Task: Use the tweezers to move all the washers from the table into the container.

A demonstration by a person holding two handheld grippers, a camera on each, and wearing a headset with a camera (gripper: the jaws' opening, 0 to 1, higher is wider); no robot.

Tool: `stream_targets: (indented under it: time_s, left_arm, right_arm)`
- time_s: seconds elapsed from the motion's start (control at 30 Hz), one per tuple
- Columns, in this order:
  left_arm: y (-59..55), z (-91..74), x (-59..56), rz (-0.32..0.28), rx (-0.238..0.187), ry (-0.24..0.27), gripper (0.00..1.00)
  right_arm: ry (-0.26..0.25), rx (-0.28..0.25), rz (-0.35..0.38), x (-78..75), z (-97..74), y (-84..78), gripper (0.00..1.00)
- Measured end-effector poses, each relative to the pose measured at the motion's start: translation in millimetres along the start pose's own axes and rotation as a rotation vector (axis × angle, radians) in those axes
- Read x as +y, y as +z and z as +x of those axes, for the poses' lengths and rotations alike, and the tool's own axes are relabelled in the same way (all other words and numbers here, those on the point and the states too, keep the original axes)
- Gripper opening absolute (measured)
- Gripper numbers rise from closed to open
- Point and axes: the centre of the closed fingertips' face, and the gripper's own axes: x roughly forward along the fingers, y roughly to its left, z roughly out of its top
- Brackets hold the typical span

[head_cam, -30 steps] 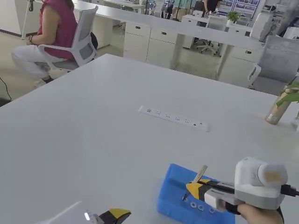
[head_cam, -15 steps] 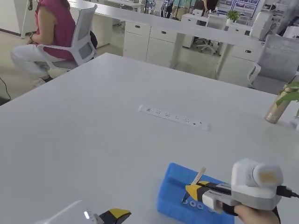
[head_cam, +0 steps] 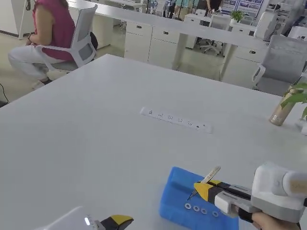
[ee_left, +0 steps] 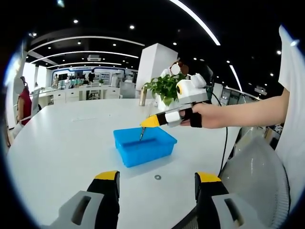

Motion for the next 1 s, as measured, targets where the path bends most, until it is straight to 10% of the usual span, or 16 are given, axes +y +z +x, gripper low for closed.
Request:
stream_targets:
  time_s: [0.3, 1.0]
  left_arm:
    - [-0.7, -0.2, -1.5, 0.003, 0.005, -0.006, 0.63]
    - [-5.0, 1.1, -4.1, 0.004, 0.028, -0.021, 0.63]
  right_arm:
    - [0.103, -0.061, -0.013, 42.0, -17.1, 9.8, 0.03]
    - [0.172, 0.176, -0.048, 68.6, -9.0, -74.3, 0.03]
